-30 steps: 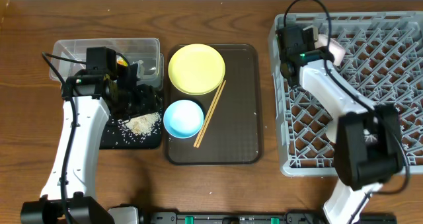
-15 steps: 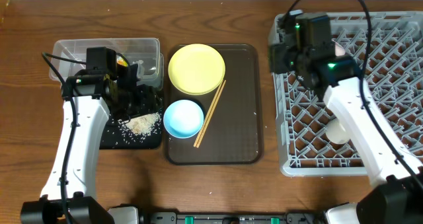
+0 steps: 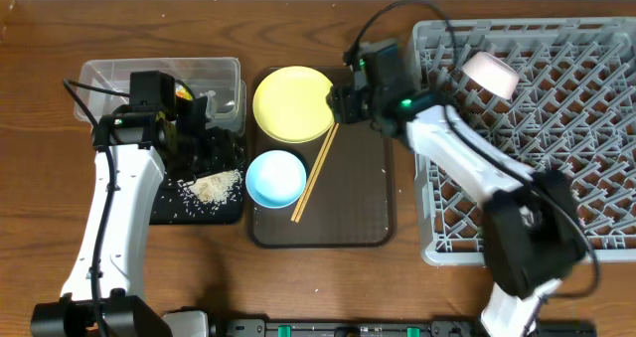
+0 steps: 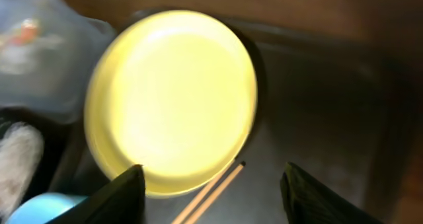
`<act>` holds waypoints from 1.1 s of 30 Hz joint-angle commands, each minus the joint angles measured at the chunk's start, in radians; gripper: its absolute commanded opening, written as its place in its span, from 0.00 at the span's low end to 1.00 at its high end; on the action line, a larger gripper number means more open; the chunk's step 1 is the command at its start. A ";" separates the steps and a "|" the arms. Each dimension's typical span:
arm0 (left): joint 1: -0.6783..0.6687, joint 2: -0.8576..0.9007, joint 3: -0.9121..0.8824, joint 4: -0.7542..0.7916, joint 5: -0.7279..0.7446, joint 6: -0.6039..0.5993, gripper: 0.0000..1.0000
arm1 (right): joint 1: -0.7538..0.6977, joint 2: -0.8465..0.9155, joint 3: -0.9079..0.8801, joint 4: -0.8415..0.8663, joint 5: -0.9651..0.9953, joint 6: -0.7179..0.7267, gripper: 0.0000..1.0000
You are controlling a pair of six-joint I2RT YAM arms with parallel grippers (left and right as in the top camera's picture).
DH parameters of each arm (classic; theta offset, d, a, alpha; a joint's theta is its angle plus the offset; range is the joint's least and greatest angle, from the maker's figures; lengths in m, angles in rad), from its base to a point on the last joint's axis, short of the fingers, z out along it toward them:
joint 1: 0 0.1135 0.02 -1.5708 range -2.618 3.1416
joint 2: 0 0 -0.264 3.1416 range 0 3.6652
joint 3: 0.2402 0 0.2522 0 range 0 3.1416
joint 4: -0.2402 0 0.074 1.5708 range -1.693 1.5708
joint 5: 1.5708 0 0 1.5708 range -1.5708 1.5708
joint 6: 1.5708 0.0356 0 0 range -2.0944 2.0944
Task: Sort waste into correct bins and load items into the dishwasher rack
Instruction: 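Reach the right gripper to the yellow plate and grasp its edge, then lift the yellow plate and stand it upright in the rack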
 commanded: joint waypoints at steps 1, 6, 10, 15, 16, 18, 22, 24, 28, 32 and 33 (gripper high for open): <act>0.002 -0.004 0.014 -0.002 -0.006 0.005 0.56 | 0.011 0.081 0.001 0.054 0.054 0.146 0.59; 0.001 -0.004 0.014 -0.002 -0.005 0.005 0.56 | 0.016 0.178 0.001 0.134 0.054 0.246 0.54; 0.001 -0.004 0.014 -0.002 -0.005 0.005 0.56 | 0.018 0.218 0.001 0.153 0.055 0.266 0.43; 0.001 -0.004 0.014 -0.001 -0.005 0.005 0.56 | 0.021 0.227 0.001 0.152 0.061 0.265 0.18; 0.001 -0.004 0.014 -0.002 -0.005 0.005 0.56 | 0.021 0.227 0.001 0.153 0.067 0.265 0.13; 0.001 -0.004 0.013 -0.002 -0.005 0.005 0.56 | 0.021 0.227 0.001 0.167 0.073 0.265 0.08; 0.001 -0.004 0.013 -0.002 -0.005 0.005 0.56 | 0.006 0.226 0.002 0.196 0.073 0.265 0.01; 0.001 -0.004 0.013 -0.002 -0.005 0.005 0.56 | -0.005 0.220 0.002 0.198 0.084 0.264 0.01; 0.001 -0.004 0.013 -0.002 -0.005 0.005 0.56 | -0.031 0.183 0.002 0.199 0.119 0.227 0.01; 0.002 -0.004 0.013 -0.001 -0.006 0.005 0.56 | -0.061 0.093 0.002 0.193 0.129 0.134 0.01; 0.002 -0.004 0.013 -0.001 -0.005 0.005 0.56 | -0.069 0.067 0.002 0.188 0.129 0.111 0.01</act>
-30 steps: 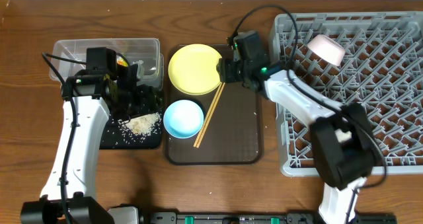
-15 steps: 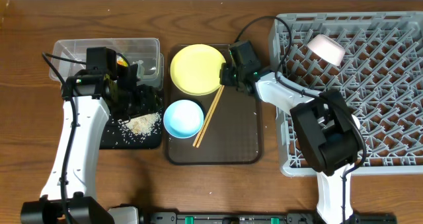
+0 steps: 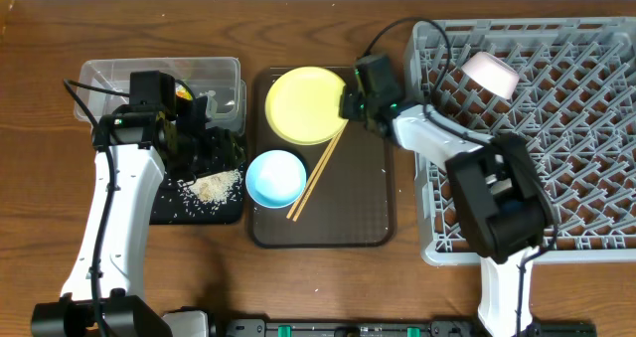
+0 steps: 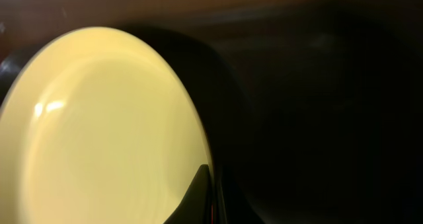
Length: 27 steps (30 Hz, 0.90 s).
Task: Sort waste into correct bins and load items into the dishwasher rack
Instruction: 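Lift the yellow plate and stand it upright in the rack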
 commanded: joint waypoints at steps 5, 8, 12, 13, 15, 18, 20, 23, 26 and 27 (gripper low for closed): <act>0.002 -0.004 0.013 -0.002 -0.006 0.005 0.56 | -0.076 -0.280 0.003 -0.079 0.076 -0.213 0.01; 0.002 -0.004 0.013 -0.002 -0.005 0.005 0.56 | -0.108 -0.373 0.003 -0.132 0.156 -0.309 0.01; 0.002 -0.004 0.013 -0.002 -0.005 0.005 0.56 | -0.150 -0.476 0.003 -0.167 0.245 -0.425 0.01; 0.002 -0.004 0.013 -0.002 -0.006 0.005 0.57 | -0.159 -0.497 0.003 -0.174 0.279 -0.465 0.01; 0.002 -0.004 0.013 -0.002 -0.006 0.005 0.57 | -0.174 -0.524 0.003 -0.182 0.353 -0.542 0.01; 0.002 -0.004 0.013 -0.002 -0.006 0.005 0.57 | -0.197 -0.537 0.003 -0.185 0.523 -0.657 0.01; 0.002 -0.004 0.013 -0.002 -0.006 0.005 0.57 | -0.206 -0.537 0.003 -0.183 0.632 -0.720 0.01; 0.002 -0.004 0.013 -0.002 -0.006 0.005 0.57 | -0.217 -0.535 0.003 -0.172 0.748 -0.787 0.01; 0.002 -0.004 0.013 -0.002 -0.006 0.005 0.57 | -0.227 -0.535 0.003 -0.127 0.794 -0.852 0.01; 0.002 -0.004 0.013 -0.002 -0.006 0.005 0.57 | -0.231 -0.535 0.003 -0.104 0.809 -0.879 0.01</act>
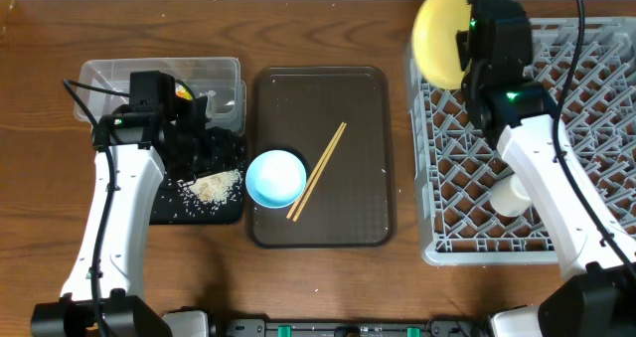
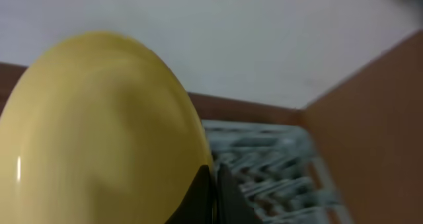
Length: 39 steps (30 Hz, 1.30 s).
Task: Sort waste into correct bins and load items into the dishwasher rack
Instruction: 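Lift the yellow plate and stand it upright in the rack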
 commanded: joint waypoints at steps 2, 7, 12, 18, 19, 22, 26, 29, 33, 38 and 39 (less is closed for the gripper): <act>0.002 -0.004 0.013 -0.002 -0.006 0.005 0.57 | -0.029 -0.006 0.005 0.069 0.140 -0.179 0.01; 0.002 -0.004 0.013 -0.002 -0.006 0.005 0.57 | -0.038 0.021 0.005 0.119 0.169 -0.343 0.01; 0.002 -0.004 0.013 -0.002 -0.006 0.005 0.57 | -0.037 0.095 0.005 0.152 0.270 -0.398 0.01; 0.001 -0.004 0.013 -0.002 -0.005 0.005 0.57 | -0.036 0.166 0.005 0.149 0.270 -0.365 0.01; 0.002 -0.004 0.013 -0.002 -0.005 0.005 0.57 | -0.035 0.175 0.005 0.149 0.270 -0.356 0.01; 0.002 -0.004 0.013 -0.002 -0.006 0.005 0.57 | -0.029 0.201 0.005 0.142 0.270 -0.317 0.01; 0.002 -0.004 0.013 -0.002 -0.006 0.005 0.57 | -0.018 0.219 0.005 0.121 0.261 -0.248 0.01; 0.002 -0.004 0.013 -0.001 -0.006 0.005 0.57 | -0.011 0.220 0.005 0.109 0.235 -0.198 0.01; 0.002 -0.004 0.013 -0.002 -0.005 0.005 0.57 | 0.011 0.220 0.005 0.083 0.179 -0.142 0.06; 0.002 -0.004 0.013 -0.002 -0.006 0.005 0.57 | 0.042 0.220 0.005 0.030 0.161 -0.068 0.40; 0.002 -0.004 0.013 -0.002 -0.005 0.005 0.57 | 0.045 0.219 0.005 0.016 0.161 -0.050 0.48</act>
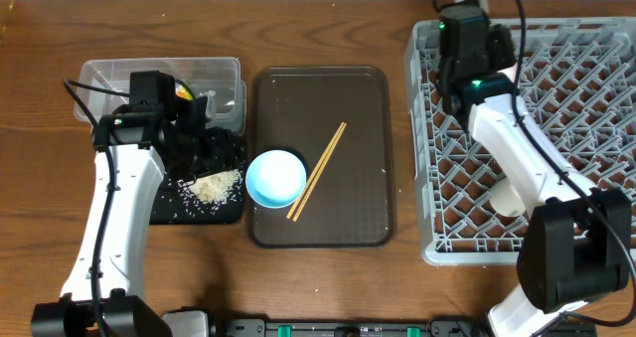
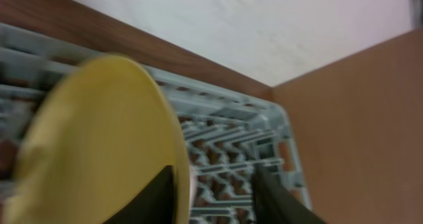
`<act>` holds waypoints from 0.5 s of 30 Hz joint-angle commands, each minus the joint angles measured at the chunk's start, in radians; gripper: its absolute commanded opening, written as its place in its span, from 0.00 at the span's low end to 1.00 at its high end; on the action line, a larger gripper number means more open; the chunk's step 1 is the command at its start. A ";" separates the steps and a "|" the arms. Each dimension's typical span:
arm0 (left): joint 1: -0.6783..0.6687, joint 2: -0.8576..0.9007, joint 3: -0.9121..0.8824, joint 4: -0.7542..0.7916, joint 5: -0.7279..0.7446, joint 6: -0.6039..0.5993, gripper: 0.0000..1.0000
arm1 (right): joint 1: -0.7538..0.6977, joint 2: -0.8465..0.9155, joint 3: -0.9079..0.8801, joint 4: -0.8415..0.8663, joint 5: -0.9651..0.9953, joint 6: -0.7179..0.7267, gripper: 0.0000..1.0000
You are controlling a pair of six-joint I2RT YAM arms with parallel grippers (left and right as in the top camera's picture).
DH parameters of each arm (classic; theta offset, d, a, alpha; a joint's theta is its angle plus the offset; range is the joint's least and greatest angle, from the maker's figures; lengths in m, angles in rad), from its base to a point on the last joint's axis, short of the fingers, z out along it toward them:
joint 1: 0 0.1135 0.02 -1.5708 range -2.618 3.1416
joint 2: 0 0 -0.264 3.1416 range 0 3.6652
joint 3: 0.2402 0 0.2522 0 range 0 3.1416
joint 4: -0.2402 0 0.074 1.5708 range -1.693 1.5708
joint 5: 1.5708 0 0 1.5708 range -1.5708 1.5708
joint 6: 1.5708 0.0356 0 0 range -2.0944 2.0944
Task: Sort waste into correct bins and load items into the dishwasher rack
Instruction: 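Lift the yellow plate and stand it upright in the rack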
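Observation:
The yellow plate [image 2: 99, 138] stands on edge in the grey dishwasher rack [image 1: 566, 128], near its back left corner. My right gripper [image 2: 215, 181] is open, the plate's rim just inside its left finger and the right finger well apart. In the overhead view the right gripper [image 1: 459, 49] covers the plate. On the brown tray [image 1: 353, 208] sit a blue bowl [image 1: 275, 178] and a pair of chopsticks [image 1: 318, 171]. My left gripper [image 1: 194, 128] hangs over the bins; its jaws do not show clearly.
A clear bin [image 1: 159, 74] stands at the back left, with a black bin [image 1: 214, 190] holding spilled rice in front of it. A pale cup [image 1: 507, 196] lies in the rack, partly behind my right arm. The rack's far rim is near the wall.
My right gripper held the yellow plate above the rack's back left corner. The plate now stands in the rack and the jaws have opened. The left arm has not moved.
My right gripper was open over the yellow plate on the tray, then shut on its rim. Later it held the plate upright above the rack's back left corner. Now the plate stands in the rack and the gripper is open.

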 commanded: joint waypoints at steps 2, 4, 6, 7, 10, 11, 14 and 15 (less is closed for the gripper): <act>0.001 -0.004 0.013 -0.002 -0.005 0.005 0.57 | 0.036 0.002 0.005 -0.063 -0.012 0.122 0.59; 0.002 -0.004 0.013 -0.002 -0.006 0.005 0.57 | 0.053 -0.010 0.005 -0.115 -0.014 0.164 0.62; 0.002 -0.004 0.013 -0.002 -0.006 0.005 0.57 | 0.069 -0.023 0.005 -0.158 -0.023 0.180 0.65; 0.002 -0.004 0.013 -0.002 -0.006 0.005 0.57 | 0.077 -0.032 0.005 -0.179 -0.031 0.194 0.68; 0.002 -0.004 0.013 -0.002 -0.006 0.005 0.57 | 0.098 -0.062 0.005 -0.241 -0.110 0.232 0.71; 0.002 -0.004 0.013 -0.002 -0.006 0.005 0.57 | 0.109 -0.075 0.005 -0.270 -0.170 0.253 0.72; 0.002 -0.004 0.013 -0.002 -0.006 0.005 0.57 | 0.148 -0.101 0.005 -0.343 -0.388 0.312 0.70; 0.002 -0.004 0.013 -0.002 -0.006 0.005 0.57 | 0.162 -0.103 0.005 -0.358 -0.454 0.338 0.70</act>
